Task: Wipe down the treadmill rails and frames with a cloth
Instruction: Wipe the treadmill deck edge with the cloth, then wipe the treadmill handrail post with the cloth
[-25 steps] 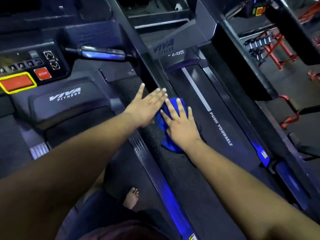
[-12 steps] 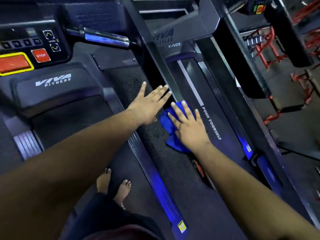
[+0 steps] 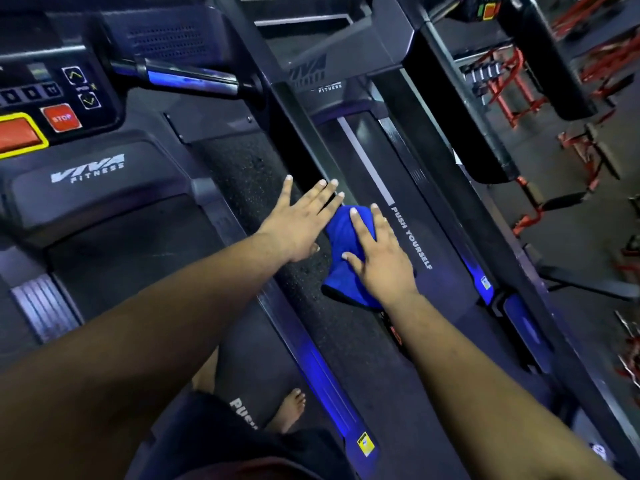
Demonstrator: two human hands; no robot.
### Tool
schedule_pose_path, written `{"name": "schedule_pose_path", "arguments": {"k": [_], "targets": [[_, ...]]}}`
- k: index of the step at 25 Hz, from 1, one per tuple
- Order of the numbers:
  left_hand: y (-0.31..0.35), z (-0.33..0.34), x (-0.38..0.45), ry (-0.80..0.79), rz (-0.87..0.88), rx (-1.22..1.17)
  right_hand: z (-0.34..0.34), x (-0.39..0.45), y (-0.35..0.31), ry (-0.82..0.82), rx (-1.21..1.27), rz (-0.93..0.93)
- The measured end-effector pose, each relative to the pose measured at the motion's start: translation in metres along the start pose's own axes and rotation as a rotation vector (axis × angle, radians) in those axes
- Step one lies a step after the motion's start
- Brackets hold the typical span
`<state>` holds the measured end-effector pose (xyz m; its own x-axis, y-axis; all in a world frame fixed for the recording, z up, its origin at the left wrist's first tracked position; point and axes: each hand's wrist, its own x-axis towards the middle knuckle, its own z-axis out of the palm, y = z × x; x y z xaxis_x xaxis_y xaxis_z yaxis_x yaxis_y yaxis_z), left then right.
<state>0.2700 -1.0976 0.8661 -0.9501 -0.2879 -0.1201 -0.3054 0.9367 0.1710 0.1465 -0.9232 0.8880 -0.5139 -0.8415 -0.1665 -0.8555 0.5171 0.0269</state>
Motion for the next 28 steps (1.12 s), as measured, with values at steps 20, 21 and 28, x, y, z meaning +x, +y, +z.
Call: {"name": "schedule_pose_path", "arguments": {"k": [20,21,28], "targets": [[0.195,0.008,-0.062,-0.095,-0.421,-0.404,0.029,-0.129,0.121,0.031,0.182,-0.21],[0.2,0.01,-0.063,-0.061,-0.465,-0.586,0.022,-0.124,0.119,-0.02,0.215,-0.224],[0.222,0.018,-0.052,0.214,-0.649,-1.055,0.015,-0.138,0.124,0.064,0.593,-0.165]]}}
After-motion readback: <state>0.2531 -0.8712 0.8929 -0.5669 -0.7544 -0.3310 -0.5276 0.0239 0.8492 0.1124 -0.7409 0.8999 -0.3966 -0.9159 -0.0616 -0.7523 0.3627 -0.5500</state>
